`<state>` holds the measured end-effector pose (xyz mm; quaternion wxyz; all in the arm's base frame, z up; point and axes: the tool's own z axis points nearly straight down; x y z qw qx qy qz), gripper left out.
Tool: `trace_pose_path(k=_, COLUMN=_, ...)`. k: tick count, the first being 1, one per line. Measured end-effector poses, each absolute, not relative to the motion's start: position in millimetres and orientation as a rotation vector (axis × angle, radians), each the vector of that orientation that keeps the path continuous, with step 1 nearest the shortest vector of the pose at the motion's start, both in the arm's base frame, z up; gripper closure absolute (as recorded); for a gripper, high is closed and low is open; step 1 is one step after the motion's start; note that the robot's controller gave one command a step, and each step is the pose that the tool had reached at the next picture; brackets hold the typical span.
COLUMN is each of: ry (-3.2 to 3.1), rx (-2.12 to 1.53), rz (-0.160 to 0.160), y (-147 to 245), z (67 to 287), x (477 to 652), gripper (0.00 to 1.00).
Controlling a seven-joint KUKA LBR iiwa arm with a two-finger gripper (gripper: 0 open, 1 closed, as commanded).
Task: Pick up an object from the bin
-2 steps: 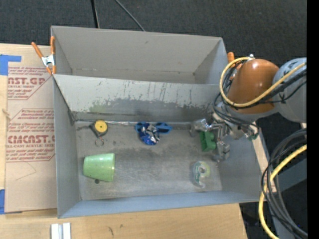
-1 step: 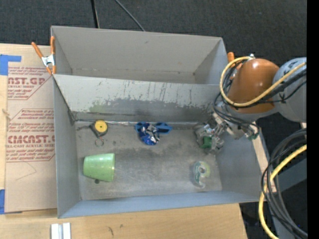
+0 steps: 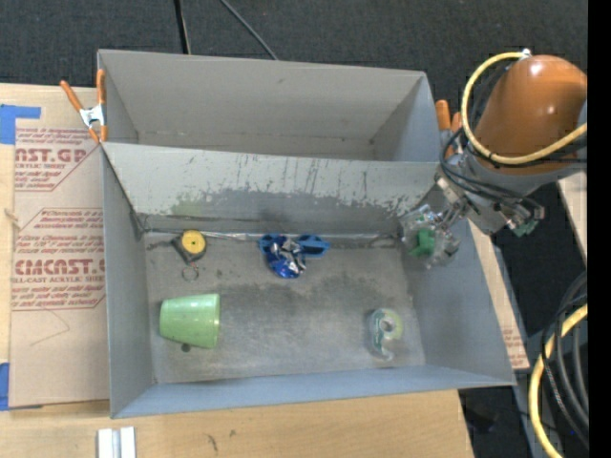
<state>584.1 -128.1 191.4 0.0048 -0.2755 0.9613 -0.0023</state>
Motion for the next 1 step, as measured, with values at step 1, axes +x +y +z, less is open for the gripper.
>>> trace_pose_path(k=1, ry=2.726, rx=-1.549, rz=-0.005, y=-127.0, z=245.8, x=591.5, gripper=1.0)
